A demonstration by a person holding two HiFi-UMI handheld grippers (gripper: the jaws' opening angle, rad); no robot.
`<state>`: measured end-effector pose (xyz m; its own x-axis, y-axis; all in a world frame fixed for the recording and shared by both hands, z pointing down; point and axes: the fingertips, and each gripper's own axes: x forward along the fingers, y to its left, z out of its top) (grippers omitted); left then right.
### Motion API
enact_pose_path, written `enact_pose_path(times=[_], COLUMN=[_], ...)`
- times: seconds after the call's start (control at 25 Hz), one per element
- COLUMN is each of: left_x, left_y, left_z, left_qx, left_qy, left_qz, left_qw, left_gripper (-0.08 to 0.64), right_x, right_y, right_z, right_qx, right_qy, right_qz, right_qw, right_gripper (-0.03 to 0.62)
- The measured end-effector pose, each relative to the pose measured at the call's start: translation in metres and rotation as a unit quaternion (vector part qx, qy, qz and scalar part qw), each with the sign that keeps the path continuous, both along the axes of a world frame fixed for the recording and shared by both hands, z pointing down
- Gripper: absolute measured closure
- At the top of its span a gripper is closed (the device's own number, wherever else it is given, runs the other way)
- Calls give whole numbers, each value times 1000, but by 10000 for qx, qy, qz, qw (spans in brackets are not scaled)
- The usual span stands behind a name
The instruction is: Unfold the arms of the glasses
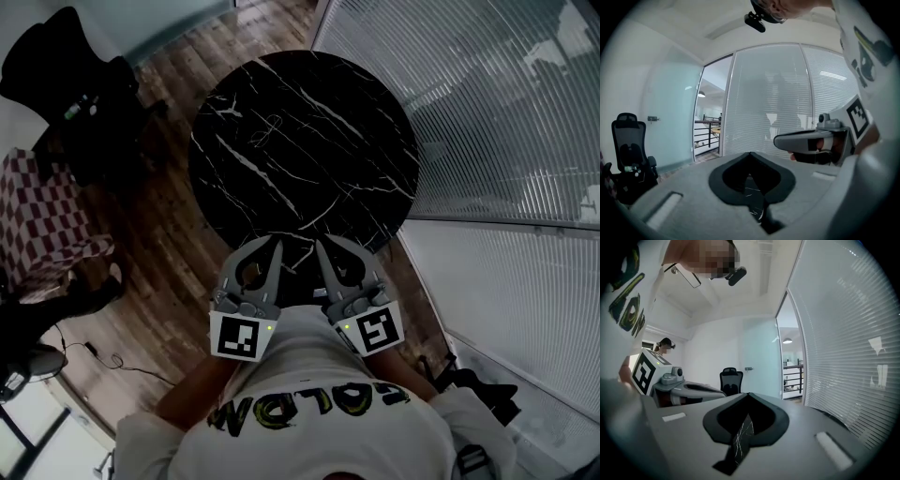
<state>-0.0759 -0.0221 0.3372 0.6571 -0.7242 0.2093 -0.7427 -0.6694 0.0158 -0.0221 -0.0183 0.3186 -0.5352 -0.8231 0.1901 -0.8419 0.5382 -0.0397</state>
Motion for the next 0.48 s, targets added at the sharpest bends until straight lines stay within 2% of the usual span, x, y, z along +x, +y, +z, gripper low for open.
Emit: enact_pose_path(times=[0.36, 0.48], left_x=[15, 13], left_y=[-24, -43], left_z=[34, 58], left_qx=[-270, -271], left_qy=[-151, -377], left_qz=[-294, -394], left_qw=[9991, 9981], left_gripper=[537, 537], right_x=[16, 26], right_y=[-21, -37], right_z=[26, 44], right_qx=[-232, -276], right_qy=[-110, -56], right_qz=[-254, -288], right_qw=[9993, 9992], right_gripper=[591, 591])
